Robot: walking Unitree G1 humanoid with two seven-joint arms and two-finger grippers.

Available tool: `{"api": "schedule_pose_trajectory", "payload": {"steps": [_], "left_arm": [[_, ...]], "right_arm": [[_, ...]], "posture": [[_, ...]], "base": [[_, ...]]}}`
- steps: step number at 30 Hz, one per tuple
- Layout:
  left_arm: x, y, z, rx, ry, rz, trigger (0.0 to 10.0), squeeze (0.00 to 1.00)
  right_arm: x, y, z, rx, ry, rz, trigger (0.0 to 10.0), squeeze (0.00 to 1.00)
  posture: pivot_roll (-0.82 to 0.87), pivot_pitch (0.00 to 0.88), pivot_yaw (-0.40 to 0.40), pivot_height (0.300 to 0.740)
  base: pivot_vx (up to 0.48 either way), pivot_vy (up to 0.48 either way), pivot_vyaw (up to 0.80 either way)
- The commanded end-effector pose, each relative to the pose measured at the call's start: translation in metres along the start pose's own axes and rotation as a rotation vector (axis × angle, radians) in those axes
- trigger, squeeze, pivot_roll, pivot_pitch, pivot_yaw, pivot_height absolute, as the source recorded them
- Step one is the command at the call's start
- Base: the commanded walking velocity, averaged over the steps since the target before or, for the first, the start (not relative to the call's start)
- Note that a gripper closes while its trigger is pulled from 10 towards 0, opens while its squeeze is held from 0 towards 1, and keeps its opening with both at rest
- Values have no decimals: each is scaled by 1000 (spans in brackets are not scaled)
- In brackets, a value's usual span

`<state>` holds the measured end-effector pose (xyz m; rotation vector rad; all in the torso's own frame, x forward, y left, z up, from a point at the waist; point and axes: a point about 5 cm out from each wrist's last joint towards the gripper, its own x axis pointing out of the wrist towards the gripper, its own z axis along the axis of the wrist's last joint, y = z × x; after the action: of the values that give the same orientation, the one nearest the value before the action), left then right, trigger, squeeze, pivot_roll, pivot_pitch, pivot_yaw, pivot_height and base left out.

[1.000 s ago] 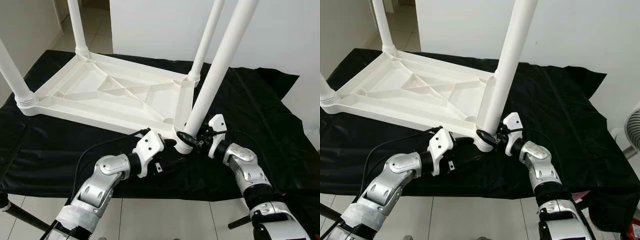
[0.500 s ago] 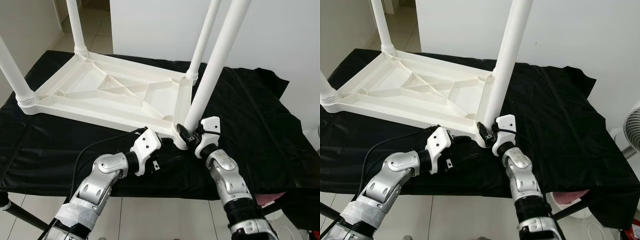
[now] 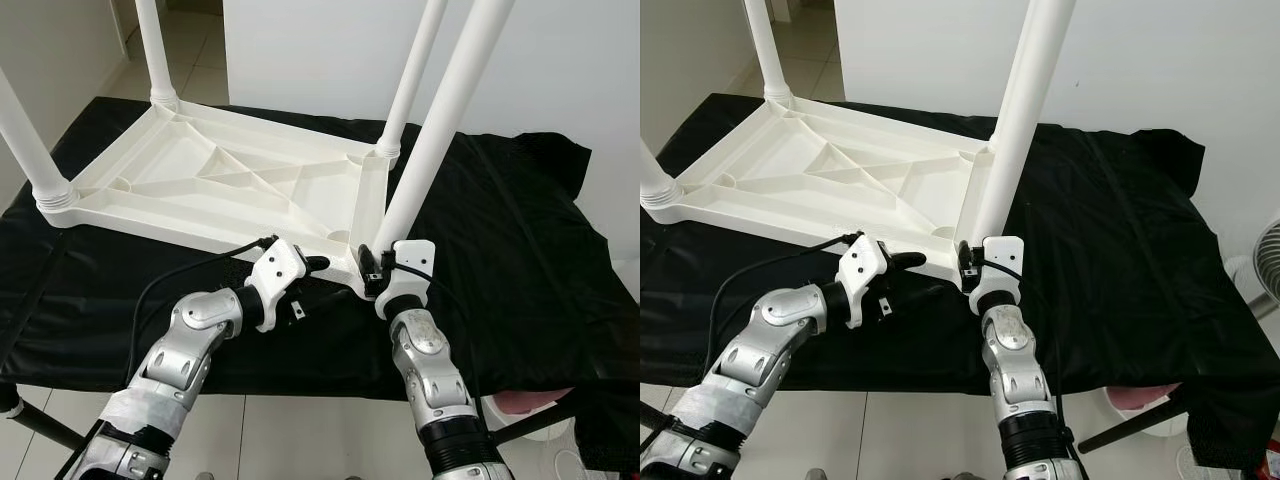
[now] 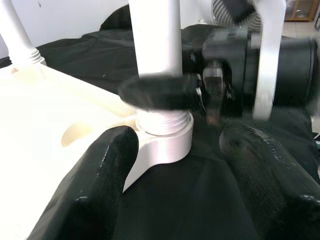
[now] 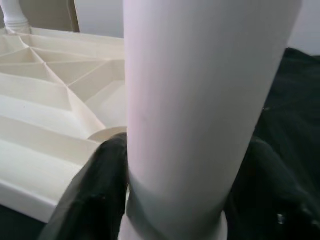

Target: Building children table

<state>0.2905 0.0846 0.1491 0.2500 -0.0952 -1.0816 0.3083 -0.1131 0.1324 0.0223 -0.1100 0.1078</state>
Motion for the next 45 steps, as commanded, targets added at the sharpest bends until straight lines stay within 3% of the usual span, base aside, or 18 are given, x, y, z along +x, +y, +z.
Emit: {"api": "schedule_pose_trajectory", "payload": {"steps": [1, 6, 9, 10, 11, 12, 13, 16, 28, 29, 30, 31, 43, 44, 45], "left_arm": [[1, 0, -1, -2, -3, 27, 10000, 0], [2, -1, 1, 0, -8, 21, 10000, 0], [2, -1, 1, 0, -8, 21, 10000, 0], [2, -2, 1, 2, -8, 16, 10000, 0], [2, -2, 1, 2, -8, 16, 10000, 0], [2, -3, 1, 0, -10, 13, 10000, 0], [2, -3, 1, 0, -10, 13, 10000, 0], [4, -8, 2, -8, -19, 1, 10000, 0], [8, -21, 0, -24, -17, -42, 10000, 0], [8, -22, 0, -25, -14, -49, 10000, 0], [8, -23, 0, -25, -13, -52, 10000, 0], [8, -25, -1, -22, -6, -61, 10000, 0], [8, -29, -3, -29, 2, -70, 10000, 0], [8, -30, -3, -29, 2, -71, 10000, 0], [8, -30, -3, -29, 1, -72, 10000, 0]], "right_arm": [[0, -7, 3, 2, -11, 0, 10000, 1000], [5, -21, 8, -21, -10, 116, 10000, 1000], [5, -21, 8, -21, -10, 116, 10000, 1000], [7, -25, 8, -45, -2, 170, 10000, 878], [7, -25, 8, -45, -2, 170, 10000, 878], [8, -28, 8, -65, 10, 244, 10000, 0], [8, -28, 8, -65, 10, 244, 10000, 0], [11, -32, 2, -111, 62, 484, 10000, 0], [27, -34, -4, -200, 116, 693, 10000, 0], [29, -35, -5, -213, 126, 705, 5529, 0], [30, -35, -5, -221, 132, 713, 5529, 0], [32, -38, -4, -229, 137, 726, 0, 0], [27, -48, -12, -187, 156, 751, 0, 0], [26, -48, -12, -177, 150, 743, 1569, 0], [25, -48, -13, -159, 143, 726, 10000, 0]], "posture": [[-17, 0, -102, 740], [-13, 0, -102, 740], [-13, 0, -102, 740], [-12, 0, -102, 740], [-12, 0, -102, 740], [-10, 0, -101, 740], [-10, 0, -101, 740], [-8, 0, -90, 740], [15, 0, -83, 740], [15, 0, -83, 740], [15, 0, -83, 740], [15, 0, -83, 740], [10, 0, -88, 740], [6, 0, -89, 740], [2, 0, -90, 740]], "base": [[0, 0, 0], [0, 0, 0], [0, 0, 0], [0, 0, 0], [0, 0, 0], [0, 0, 0], [0, 0, 0], [0, 0, 0], [0, 0, 0], [0, 0, 0], [0, 0, 0], [0, 0, 0], [0, 0, 0], [0, 0, 0], [0, 0, 0]]}}
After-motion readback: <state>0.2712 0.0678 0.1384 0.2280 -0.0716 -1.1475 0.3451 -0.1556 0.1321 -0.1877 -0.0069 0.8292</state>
